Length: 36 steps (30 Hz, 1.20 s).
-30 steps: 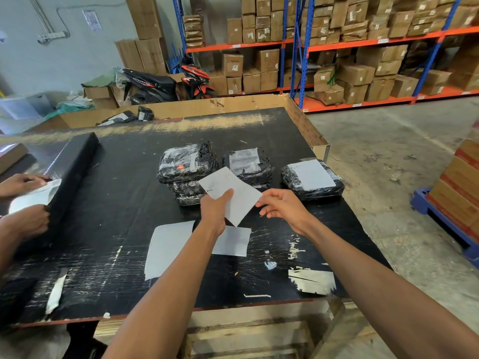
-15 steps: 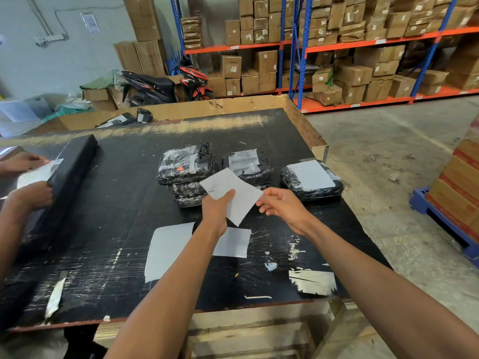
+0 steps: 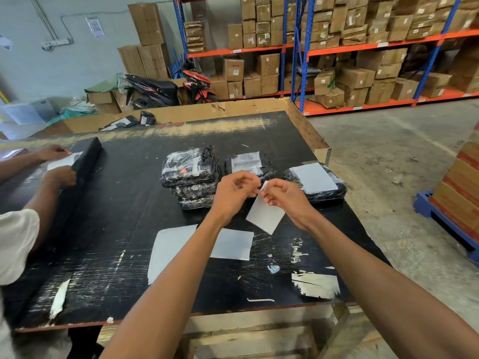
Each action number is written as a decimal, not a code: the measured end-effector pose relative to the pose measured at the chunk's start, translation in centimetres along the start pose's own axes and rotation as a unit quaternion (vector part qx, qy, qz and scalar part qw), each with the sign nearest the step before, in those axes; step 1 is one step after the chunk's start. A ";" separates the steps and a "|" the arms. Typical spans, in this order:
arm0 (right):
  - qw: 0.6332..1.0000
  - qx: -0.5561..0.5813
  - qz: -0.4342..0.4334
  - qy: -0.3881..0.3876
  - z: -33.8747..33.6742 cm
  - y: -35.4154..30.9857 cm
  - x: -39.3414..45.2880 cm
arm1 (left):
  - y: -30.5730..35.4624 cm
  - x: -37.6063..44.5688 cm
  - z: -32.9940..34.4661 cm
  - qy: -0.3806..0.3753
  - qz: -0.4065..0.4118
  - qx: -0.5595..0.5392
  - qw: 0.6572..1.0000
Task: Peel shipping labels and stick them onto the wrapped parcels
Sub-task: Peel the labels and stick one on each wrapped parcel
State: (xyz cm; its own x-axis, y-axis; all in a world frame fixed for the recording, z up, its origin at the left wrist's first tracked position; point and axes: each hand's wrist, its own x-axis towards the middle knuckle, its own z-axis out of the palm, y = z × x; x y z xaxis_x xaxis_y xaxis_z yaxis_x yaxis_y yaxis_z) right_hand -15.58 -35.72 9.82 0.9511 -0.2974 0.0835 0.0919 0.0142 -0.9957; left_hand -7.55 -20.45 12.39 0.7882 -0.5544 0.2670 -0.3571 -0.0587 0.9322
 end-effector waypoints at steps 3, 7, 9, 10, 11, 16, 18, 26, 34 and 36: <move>0.999 -0.039 -0.021 0.002 0.0 0.1 0.1 | 0.5 0.3 0.1 -0.016 -0.002 0.011 1.000; 0.994 -0.100 -0.037 -0.018 -0.2 0.2 0.1 | 0.0 0.4 -0.2 -0.028 -0.024 0.017 0.999; 0.992 -0.119 -0.039 -0.024 -0.2 0.3 0.1 | -0.1 0.4 -0.2 -0.030 -0.036 0.011 0.999; 0.991 -0.125 -0.039 -0.024 -0.2 0.3 0.1 | -0.1 0.3 -0.2 -0.030 -0.042 0.008 0.999; 0.991 -0.130 -0.038 -0.023 -0.1 0.3 0.1 | -0.2 0.3 -0.1 -0.024 -0.049 0.007 0.999; 0.994 -0.109 -0.020 -0.004 0.3 0.3 0.2 | -0.2 0.3 0.3 0.047 -0.106 -0.046 0.992; 0.999 -0.048 0.003 0.017 0.3 0.5 0.0 | 0.1 0.4 0.2 0.091 -0.175 -0.179 0.964; 0.983 0.121 0.099 0.099 -1.6 1.5 -1.2 | -0.3 0.4 -2.0 0.141 -0.274 -0.392 0.867; 0.847 0.433 0.163 0.260 -4.6 2.7 -0.8 | -1.5 1.4 -6.5 0.211 -0.265 -0.450 0.826; 0.890 0.352 0.176 0.231 -4.1 2.9 -1.0 | -1.4 1.5 -7.0 0.202 -0.250 -0.422 0.848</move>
State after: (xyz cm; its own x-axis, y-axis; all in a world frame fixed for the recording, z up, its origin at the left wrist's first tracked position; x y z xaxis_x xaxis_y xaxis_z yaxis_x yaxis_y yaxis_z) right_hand -17.48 -39.29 6.73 0.7495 -0.5149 -0.4160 0.1295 0.7304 -0.6707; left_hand -2.34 -15.45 13.17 0.9041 -0.2948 -0.3093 0.4224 0.5070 0.7513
